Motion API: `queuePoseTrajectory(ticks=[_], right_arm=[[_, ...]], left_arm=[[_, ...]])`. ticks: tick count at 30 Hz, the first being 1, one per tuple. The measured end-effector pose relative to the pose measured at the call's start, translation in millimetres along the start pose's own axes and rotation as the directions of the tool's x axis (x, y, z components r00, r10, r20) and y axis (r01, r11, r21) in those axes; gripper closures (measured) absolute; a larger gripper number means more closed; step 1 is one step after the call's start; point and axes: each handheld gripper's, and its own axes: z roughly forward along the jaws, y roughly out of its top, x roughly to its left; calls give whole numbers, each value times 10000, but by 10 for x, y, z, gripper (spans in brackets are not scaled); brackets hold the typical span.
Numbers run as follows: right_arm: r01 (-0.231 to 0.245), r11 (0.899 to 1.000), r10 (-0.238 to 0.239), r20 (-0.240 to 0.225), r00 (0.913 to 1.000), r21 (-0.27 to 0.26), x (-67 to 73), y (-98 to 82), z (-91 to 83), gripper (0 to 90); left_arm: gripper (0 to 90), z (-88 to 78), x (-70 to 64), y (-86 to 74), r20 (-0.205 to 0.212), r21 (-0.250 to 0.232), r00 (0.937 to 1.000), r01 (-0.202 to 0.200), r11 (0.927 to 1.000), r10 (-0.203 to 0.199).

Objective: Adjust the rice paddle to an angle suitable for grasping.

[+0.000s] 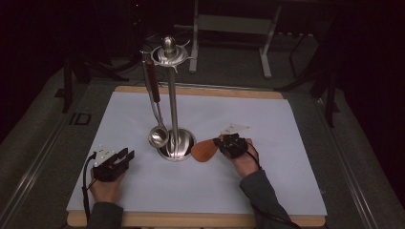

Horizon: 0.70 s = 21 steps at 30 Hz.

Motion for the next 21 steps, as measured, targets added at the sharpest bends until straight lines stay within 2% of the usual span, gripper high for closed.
queuePoseTrajectory(ticks=[2, 4, 10, 15, 18, 21], right_arm=[[-310, 9995, 310, -53, 9995, 36, 2, 53, 107, 900], [-371, 9992, 372, -44, 9993, 121, 20, 91, 204, 900], [-222, 9971, 224, -16, 9997, 726, 164, 213, 529, 900], [-308, 9918, 279, 252, 9993, 1242, 216, 267, 763, 900], [-315, 9880, 272, 303, 9992, 1513, 212, 262, 849, 900], [-412, 9864, 371, 285, 9989, 1592, 221, 238, 829, 900]], left_arm=[[675, 2, -6, 2, -40, 39, 10000, -53, 10000, 53], [676, 4, -6, 2, -52, 54, 10000, -46, 10000, 47], [675, 7, -12, 4, -68, 113, 9999, -134, 9998, 135], [676, 8, -15, 4, -42, 118, 9999, -153, 9998, 154], [676, 9, -12, 5, -19, 130, 9999, -150, 9998, 150], [676, 8, -12, 4, -10, 117, 9999, -136, 9998, 136]])
